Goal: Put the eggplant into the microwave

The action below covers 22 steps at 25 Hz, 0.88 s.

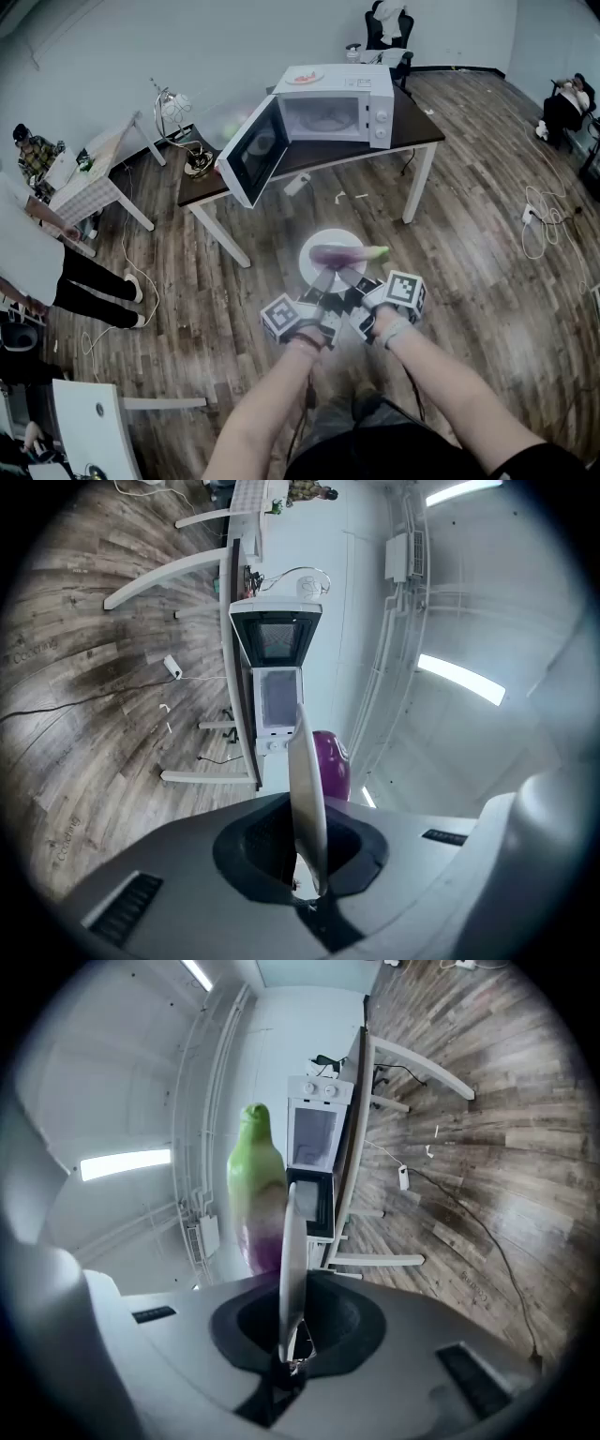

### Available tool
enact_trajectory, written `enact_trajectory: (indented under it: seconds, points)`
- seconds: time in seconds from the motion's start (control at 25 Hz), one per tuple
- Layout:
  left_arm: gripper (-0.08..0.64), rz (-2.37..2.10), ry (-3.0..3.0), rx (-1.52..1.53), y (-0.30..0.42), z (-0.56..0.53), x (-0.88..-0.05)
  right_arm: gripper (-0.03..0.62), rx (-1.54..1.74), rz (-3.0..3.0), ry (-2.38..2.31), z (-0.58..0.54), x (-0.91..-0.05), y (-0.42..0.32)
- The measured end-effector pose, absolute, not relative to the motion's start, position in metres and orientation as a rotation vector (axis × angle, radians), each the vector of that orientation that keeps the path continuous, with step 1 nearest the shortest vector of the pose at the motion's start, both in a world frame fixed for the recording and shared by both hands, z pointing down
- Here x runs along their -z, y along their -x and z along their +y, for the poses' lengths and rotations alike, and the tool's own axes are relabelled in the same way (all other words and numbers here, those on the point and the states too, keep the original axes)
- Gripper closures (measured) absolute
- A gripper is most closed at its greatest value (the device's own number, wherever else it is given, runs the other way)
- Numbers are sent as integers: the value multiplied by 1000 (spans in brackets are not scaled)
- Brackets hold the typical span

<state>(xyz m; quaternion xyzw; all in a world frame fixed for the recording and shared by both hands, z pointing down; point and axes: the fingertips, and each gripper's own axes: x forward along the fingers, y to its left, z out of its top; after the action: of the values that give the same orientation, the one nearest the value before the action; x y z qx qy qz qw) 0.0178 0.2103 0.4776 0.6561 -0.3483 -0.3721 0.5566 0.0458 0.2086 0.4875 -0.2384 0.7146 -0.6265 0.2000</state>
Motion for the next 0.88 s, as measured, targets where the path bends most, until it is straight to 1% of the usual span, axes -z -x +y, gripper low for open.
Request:
enact_trajectory:
  seconds: [0.36, 0.6, 0.88]
  points:
    - [546, -840, -1530, 892, -36, 204, -477, 575, 1781, 2008, 659, 202, -489, -66]
    - [547, -840, -1518, 886, -32, 199, -483, 575, 1792, 2005, 648, 196, -494, -61]
    - [548, -846, -1547, 873, -34, 150, -482, 574, 1798, 1982, 599, 148, -496, -61]
